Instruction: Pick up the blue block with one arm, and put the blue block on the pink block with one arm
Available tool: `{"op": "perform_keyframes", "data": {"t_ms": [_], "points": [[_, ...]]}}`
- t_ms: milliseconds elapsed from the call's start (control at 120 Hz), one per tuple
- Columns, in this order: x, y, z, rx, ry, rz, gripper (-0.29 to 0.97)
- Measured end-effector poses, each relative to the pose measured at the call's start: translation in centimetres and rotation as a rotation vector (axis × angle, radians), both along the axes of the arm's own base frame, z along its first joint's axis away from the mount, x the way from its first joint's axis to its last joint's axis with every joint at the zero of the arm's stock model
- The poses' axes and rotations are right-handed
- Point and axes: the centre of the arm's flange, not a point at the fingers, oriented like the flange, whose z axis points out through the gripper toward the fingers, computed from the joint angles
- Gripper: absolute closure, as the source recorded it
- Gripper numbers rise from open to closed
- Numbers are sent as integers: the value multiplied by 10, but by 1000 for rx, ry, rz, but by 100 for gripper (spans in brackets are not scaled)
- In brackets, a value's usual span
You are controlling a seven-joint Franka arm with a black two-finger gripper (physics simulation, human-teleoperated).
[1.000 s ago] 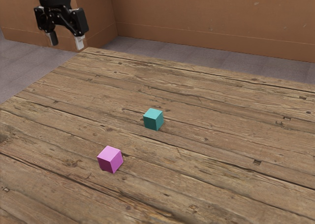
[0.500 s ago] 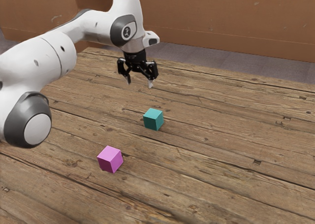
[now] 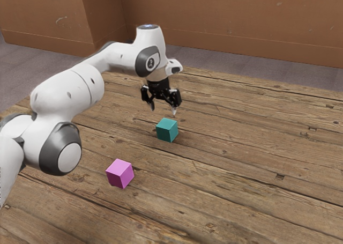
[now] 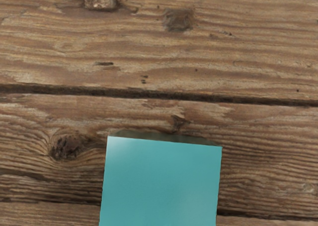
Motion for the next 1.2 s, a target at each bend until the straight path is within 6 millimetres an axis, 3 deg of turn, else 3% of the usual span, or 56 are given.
{"op": "perform_keyframes", "data": {"t_ms": [267,417,575,917,1200], "points": [[-1,-5,-16,-24,29,-103,2],[3,10,-30,-35,31,-128,2],[4,7,-26,-44,17,-169,2],[3,4,-52,-54,47,-233,2],[8,6,-58,-49,11,-255,2]]}}
